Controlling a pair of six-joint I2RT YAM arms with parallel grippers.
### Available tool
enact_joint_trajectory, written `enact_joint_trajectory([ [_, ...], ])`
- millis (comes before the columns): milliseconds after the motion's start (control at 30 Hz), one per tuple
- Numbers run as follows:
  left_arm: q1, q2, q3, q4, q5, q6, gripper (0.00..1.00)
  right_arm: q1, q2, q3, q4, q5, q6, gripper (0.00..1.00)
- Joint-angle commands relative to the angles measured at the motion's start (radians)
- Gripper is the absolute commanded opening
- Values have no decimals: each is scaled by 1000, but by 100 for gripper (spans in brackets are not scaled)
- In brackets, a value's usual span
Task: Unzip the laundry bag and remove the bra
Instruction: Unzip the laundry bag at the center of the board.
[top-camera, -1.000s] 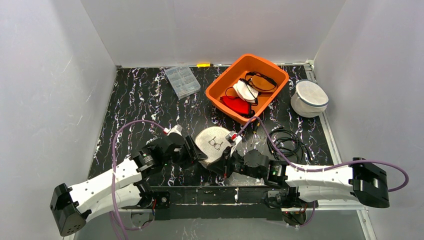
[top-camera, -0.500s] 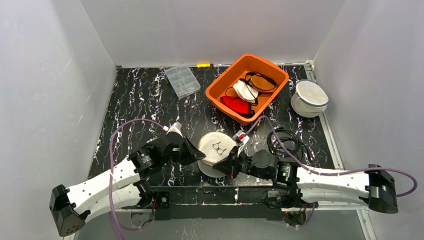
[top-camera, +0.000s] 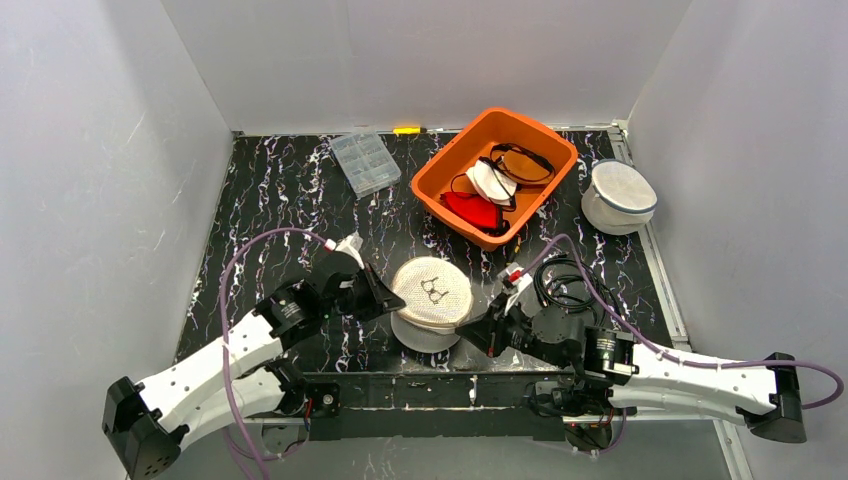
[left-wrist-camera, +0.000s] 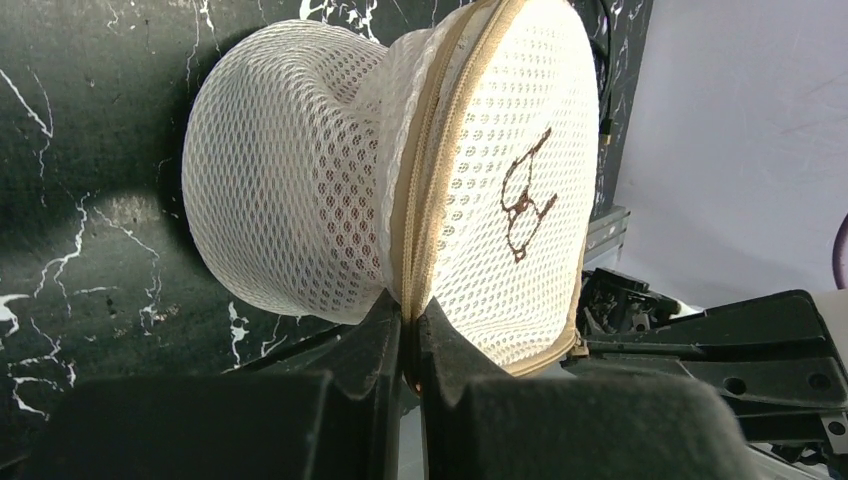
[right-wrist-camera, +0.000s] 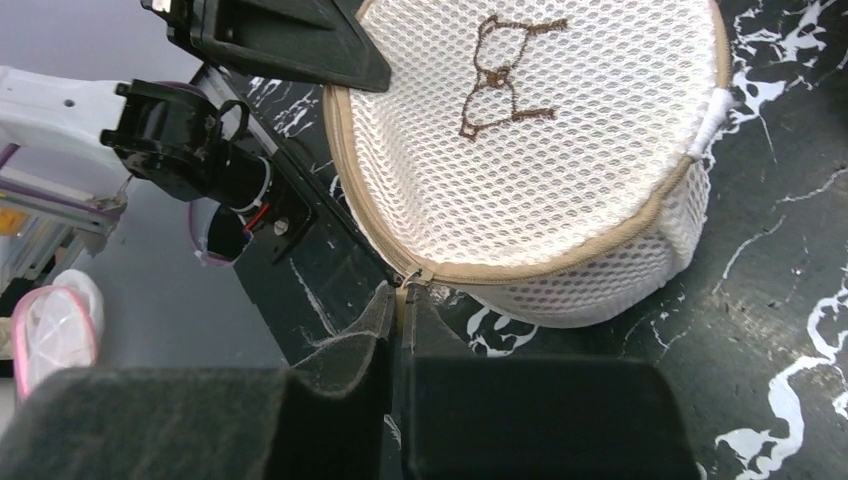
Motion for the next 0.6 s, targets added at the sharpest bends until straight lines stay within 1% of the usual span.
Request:
enact_joint_trajectory([
  [0, 33, 38, 2, 7, 63, 110, 0, 2, -24, -24, -9, 64, 8, 1],
  [133, 38, 76, 9, 30, 75, 126, 0, 3, -3, -49, 25, 46, 19, 1],
  [200, 38, 93, 20, 24, 76, 130, 0, 3, 13, -58, 68, 37, 23, 1],
  [233, 38, 102, 28, 18, 76, 132, 1, 3, 19, -60, 77, 32, 24, 1],
  [300, 38, 112, 44, -1, 82, 137, 10, 2, 29, -61, 91, 24, 28, 1],
  [367, 39, 106, 59, -23, 87, 144, 23, 2, 35, -61, 107, 15, 32, 1],
  [433, 38, 80, 72, -65, 78, 153, 32, 2, 42, -62, 127, 8, 38, 1],
  [533, 39, 24, 103, -183, 15, 174, 55, 2, 61, -57, 161, -11, 43, 1],
  [567, 39, 0, 111, -222, 3, 174, 60, 2, 69, -55, 175, -20, 46, 1],
])
